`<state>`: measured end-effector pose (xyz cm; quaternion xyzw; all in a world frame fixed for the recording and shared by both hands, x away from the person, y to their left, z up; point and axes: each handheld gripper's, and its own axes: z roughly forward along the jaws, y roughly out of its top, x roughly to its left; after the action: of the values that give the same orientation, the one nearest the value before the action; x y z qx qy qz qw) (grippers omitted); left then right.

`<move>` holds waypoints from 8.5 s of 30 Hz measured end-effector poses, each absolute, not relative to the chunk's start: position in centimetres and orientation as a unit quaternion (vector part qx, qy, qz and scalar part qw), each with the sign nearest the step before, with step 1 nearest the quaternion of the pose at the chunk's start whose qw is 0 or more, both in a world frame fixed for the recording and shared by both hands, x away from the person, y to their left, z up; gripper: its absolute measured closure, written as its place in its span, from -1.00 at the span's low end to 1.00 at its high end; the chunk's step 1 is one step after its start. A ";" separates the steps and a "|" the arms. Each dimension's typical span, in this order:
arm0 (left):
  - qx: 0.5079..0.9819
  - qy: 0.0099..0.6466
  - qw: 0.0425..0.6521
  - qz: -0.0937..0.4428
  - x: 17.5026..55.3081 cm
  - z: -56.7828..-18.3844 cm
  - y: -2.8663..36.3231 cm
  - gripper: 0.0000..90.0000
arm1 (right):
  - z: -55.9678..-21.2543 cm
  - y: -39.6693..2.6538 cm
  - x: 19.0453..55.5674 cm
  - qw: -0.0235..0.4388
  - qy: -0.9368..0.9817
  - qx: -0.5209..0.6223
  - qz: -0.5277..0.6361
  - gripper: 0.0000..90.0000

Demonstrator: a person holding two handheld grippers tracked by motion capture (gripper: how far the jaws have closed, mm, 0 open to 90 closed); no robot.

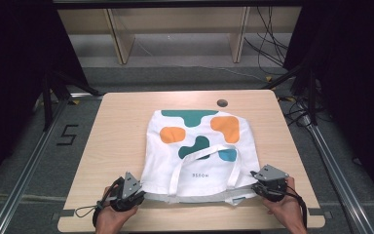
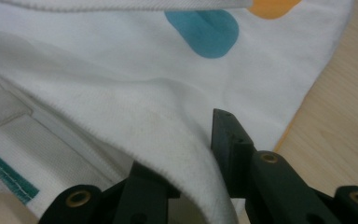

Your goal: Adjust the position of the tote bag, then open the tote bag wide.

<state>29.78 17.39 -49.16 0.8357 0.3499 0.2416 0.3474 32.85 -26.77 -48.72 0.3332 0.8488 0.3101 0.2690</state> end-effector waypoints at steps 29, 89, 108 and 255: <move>0.803 0.279 0.422 0.315 28.5 -43.0 16.7 0.76 | -42.0 -27.8 32.4 0.363 0.787 0.300 0.398 0.95; 0.716 0.338 0.564 0.235 36.6 -36.2 19.1 0.75 | -33.2 -28.3 37.0 0.375 0.757 0.298 0.445 0.95; 0.756 0.379 0.506 0.170 39.4 -42.8 18.7 0.72 | -38.2 -27.6 38.2 0.328 0.806 0.302 0.389 0.94; 0.833 0.270 0.476 0.084 33.8 -45.1 11.4 0.23 | -41.9 -27.4 39.8 0.181 0.794 0.390 0.430 0.14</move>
<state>33.85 11.40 -45.09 0.8327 0.2696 0.0842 0.4762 39.77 -27.36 -41.93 0.3897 0.7939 0.4303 0.1808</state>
